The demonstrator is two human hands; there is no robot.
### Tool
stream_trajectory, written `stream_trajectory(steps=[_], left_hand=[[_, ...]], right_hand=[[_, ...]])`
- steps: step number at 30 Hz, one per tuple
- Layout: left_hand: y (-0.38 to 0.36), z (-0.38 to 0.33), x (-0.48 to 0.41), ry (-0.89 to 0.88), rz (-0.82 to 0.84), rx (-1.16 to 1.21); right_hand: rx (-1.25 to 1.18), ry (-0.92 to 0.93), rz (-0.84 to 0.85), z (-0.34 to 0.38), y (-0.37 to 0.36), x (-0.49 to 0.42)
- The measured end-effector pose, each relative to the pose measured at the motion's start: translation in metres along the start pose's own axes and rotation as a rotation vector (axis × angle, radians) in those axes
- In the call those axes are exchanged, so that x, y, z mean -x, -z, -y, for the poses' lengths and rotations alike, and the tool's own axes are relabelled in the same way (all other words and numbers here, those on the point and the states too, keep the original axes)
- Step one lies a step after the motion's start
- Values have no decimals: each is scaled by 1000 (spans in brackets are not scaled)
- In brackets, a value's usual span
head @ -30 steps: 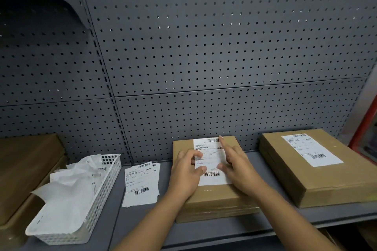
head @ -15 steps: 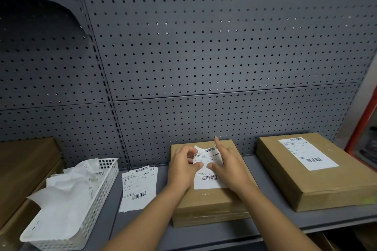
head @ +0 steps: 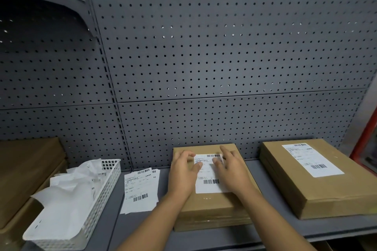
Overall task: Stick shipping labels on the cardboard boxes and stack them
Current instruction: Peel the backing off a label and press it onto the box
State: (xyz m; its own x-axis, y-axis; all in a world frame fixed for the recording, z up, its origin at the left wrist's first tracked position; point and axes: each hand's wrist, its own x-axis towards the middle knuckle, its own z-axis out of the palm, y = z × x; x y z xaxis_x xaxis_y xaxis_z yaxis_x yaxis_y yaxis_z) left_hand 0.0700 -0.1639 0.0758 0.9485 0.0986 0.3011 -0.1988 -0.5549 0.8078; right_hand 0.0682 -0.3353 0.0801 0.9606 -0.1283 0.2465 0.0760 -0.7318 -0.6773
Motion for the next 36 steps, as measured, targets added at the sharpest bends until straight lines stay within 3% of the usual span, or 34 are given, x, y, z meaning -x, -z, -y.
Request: stream_trajectory(steps=[4, 17, 25, 29, 36], left_hand=[[-4, 1, -6, 37, 25, -85], [-9, 2, -5, -23, 47, -292], [-13, -9, -22, -77, 93, -644], [-16, 1, -32, 10, 81, -614], [-19, -3, -39, 108, 113, -593]], right_hand=[[62, -8, 53, 4, 0, -6], [319, -19, -48, 4, -3, -1], [292, -99, 69, 8, 7, -25], [484, -68, 44, 2, 1, -27], [384, -43, 1, -6, 1, -30]])
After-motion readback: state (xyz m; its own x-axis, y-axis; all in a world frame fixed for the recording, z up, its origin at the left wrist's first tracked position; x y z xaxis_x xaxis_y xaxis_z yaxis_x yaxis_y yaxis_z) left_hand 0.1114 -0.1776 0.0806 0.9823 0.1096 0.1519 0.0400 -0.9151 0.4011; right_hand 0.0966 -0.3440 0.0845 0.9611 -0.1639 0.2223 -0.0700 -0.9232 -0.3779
